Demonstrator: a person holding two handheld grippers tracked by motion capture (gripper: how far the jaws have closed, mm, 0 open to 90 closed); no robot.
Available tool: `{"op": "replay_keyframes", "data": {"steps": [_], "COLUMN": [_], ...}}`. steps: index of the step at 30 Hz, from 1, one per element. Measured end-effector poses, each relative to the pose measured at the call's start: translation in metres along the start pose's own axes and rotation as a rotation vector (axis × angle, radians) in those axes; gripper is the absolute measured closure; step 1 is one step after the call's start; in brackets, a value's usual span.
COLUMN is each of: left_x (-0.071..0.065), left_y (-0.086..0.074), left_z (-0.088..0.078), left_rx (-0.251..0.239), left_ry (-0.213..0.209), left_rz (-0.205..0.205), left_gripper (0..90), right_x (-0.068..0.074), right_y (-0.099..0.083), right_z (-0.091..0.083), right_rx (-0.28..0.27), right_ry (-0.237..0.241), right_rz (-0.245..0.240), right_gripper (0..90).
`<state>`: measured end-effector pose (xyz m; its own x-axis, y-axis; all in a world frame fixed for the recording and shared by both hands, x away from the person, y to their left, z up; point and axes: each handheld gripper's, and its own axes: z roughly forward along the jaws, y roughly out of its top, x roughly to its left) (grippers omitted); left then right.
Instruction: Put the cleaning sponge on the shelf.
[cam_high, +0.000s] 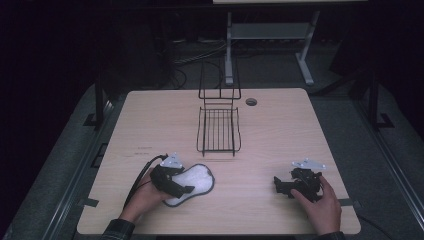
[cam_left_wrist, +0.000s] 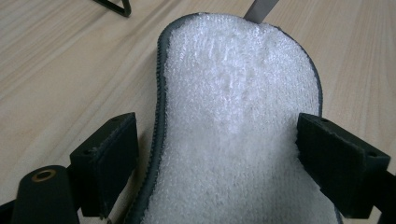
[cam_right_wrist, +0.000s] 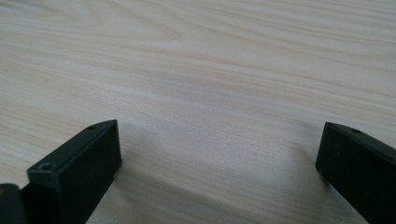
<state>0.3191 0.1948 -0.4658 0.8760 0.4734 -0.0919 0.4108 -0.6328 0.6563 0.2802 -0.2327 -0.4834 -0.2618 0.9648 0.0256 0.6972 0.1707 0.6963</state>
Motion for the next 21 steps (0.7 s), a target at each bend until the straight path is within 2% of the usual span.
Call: {"op": "replay_keyframes", "data": {"steps": [4, 8, 10, 17, 21], "left_x": [-0.001, 0.000, 0.000, -0.006, -0.006], "left_y": [0.001, 0.001, 0.002, 0.007, 0.007], "left_z": [-0.002, -0.003, -0.003, -0.010, -0.012], "left_rx": [0.004, 0.004, 0.008, 0.030, 0.020], "left_ry": [-0.028, -0.036, -0.037, -0.012, -0.018], "left_rz": [0.016, 0.017, 0.011, 0.077, 0.075], "left_gripper": [21.8, 24.4, 25.0, 29.1, 31.4], "right_x": [0.000, 0.000, 0.000, 0.000, 0.000], "right_y": [0.000, 0.000, 0.000, 0.000, 0.000], "right_z": [0.000, 0.000, 0.000, 0.000, 0.000], "right_rx": [0.000, 0.000, 0.000, 0.000, 0.000], "right_ry": [0.000, 0.000, 0.000, 0.000, 0.000], "right_rz": [0.000, 0.001, 0.000, 0.000, 0.000], "right_gripper": [0.0, 0.0, 0.0, 0.0, 0.0]}}
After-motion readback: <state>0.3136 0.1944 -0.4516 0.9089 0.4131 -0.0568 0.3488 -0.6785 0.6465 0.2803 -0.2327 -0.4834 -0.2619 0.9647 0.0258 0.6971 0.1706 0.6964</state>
